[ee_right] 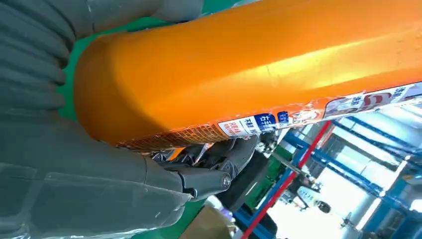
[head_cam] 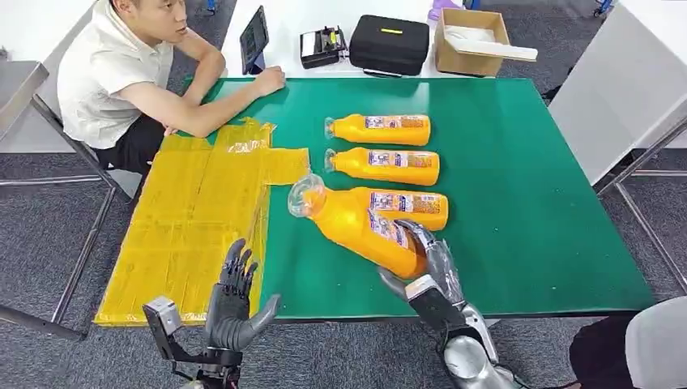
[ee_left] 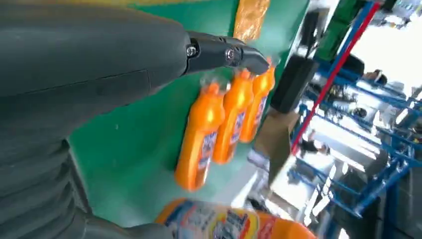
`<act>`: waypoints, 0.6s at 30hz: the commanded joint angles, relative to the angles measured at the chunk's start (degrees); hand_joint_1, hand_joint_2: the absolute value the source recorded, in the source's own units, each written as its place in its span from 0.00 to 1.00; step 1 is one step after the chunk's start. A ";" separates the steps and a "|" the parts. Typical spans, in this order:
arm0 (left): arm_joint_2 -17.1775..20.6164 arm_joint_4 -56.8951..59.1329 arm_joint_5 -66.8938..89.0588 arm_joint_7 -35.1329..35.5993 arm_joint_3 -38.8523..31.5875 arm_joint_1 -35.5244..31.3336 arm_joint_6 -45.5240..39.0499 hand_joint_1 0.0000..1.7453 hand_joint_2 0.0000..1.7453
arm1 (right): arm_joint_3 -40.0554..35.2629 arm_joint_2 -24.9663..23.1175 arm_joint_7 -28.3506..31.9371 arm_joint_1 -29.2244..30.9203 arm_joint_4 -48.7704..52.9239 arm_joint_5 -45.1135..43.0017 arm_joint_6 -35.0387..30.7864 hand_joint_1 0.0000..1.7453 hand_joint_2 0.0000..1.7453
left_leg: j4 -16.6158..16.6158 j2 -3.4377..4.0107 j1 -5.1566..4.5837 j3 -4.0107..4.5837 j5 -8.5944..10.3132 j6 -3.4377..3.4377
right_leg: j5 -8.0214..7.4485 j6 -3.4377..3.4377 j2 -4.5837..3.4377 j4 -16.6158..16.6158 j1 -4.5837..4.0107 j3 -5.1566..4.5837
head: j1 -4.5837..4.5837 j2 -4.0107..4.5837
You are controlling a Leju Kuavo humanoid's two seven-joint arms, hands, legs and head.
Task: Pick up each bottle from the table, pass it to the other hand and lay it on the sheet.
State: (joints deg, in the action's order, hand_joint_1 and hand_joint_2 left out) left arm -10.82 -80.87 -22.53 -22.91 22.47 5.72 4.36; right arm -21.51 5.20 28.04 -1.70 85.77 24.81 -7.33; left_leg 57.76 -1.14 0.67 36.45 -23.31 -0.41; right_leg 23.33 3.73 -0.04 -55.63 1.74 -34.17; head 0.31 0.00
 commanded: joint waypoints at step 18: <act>2.42 7.23 3.88 -0.92 3.61 -7.41 8.99 0.00 1.00 | -15.37 -7.05 -1.07 13.28 -21.61 2.00 5.99 1.00 1.00 | -0.07 0.20 0.06 -0.25 -0.02 0.01 | 0.00 -0.19 -0.11 0.07 -0.08 0.22 | 0.00 0.00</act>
State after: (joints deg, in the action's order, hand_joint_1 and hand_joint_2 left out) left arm -8.85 -77.68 -19.84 -23.89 26.93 2.31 12.63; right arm -27.87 -0.02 27.23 5.21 77.00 26.25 -2.60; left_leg 57.75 -1.13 0.71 36.49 -23.26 -0.41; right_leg 23.32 3.73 -0.04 -55.65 1.72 -34.20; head 0.31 0.00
